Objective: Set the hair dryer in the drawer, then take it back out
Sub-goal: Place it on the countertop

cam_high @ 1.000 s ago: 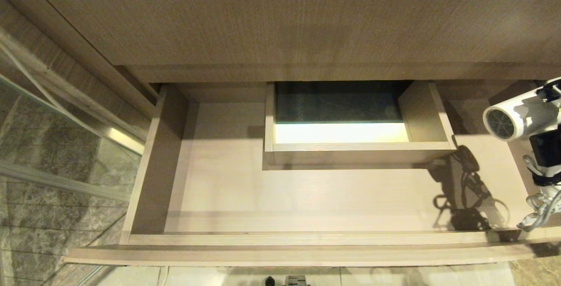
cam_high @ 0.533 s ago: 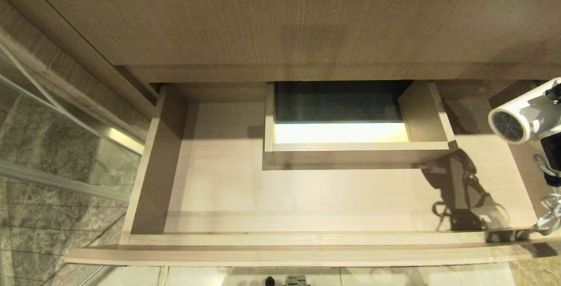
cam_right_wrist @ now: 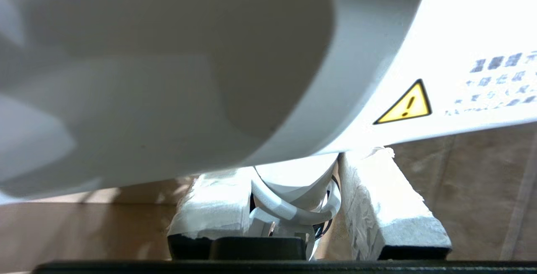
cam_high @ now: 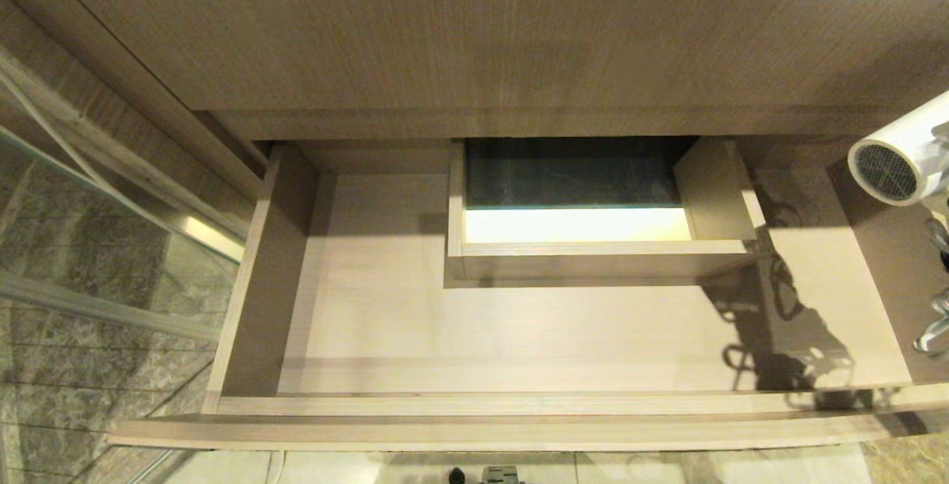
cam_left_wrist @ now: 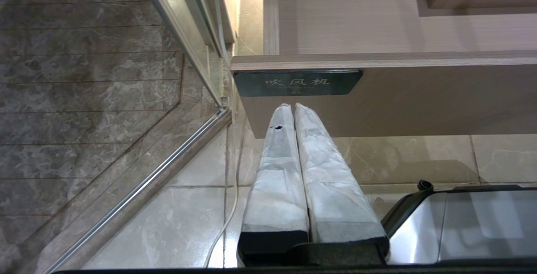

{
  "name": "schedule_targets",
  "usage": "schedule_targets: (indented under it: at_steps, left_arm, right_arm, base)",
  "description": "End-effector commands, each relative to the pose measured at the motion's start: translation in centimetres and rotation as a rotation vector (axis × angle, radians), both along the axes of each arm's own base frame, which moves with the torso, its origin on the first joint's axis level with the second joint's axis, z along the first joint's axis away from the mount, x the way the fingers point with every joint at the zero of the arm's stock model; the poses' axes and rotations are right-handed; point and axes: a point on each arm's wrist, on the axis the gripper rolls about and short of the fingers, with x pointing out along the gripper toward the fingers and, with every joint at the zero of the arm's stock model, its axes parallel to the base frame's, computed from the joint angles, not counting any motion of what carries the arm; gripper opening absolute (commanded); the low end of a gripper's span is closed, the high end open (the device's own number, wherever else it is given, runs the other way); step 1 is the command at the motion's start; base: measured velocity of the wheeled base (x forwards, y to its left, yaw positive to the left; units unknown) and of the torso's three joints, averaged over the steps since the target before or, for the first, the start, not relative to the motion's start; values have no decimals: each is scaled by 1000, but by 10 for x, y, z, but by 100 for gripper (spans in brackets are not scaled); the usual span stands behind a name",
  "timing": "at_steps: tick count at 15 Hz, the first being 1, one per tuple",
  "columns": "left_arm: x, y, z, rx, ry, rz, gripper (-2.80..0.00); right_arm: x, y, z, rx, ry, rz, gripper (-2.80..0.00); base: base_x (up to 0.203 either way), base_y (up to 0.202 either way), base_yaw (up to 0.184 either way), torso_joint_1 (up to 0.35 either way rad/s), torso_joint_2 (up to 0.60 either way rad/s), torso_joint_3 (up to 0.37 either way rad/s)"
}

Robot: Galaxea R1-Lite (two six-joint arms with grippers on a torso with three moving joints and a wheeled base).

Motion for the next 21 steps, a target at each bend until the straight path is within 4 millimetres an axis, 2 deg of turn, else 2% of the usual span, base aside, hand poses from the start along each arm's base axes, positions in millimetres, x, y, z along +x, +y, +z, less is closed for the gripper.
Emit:
schedule_targets:
  at_steps: [1,4,7,16,21]
  left_arm:
    - [0,0,0,0,0,0,-280]
    - [0,0,0,0,0,0,-280]
    - [0,0,0,0,0,0,-280]
    - [0,0,0,0,0,0,-280]
    - [0,0,0,0,0,0,-280]
  right_arm:
    - [-14,3,7,-35,-32,6,-280]
    - [-27,5,6,-61,-45,6,-280]
    - [-32,5,9,-58,-58,0,-280]
    - [-66,-1,20,-68,-148,-108,-280]
    - [-98,5,2,-41,-146,-149,-280]
  base:
    - [0,0,0,0,0,0]
    - [0,0,0,0,0,0]
    - [0,0,0,0,0,0]
    - [0,0,0,0,0,0]
    - [0,0,0,0,0,0]
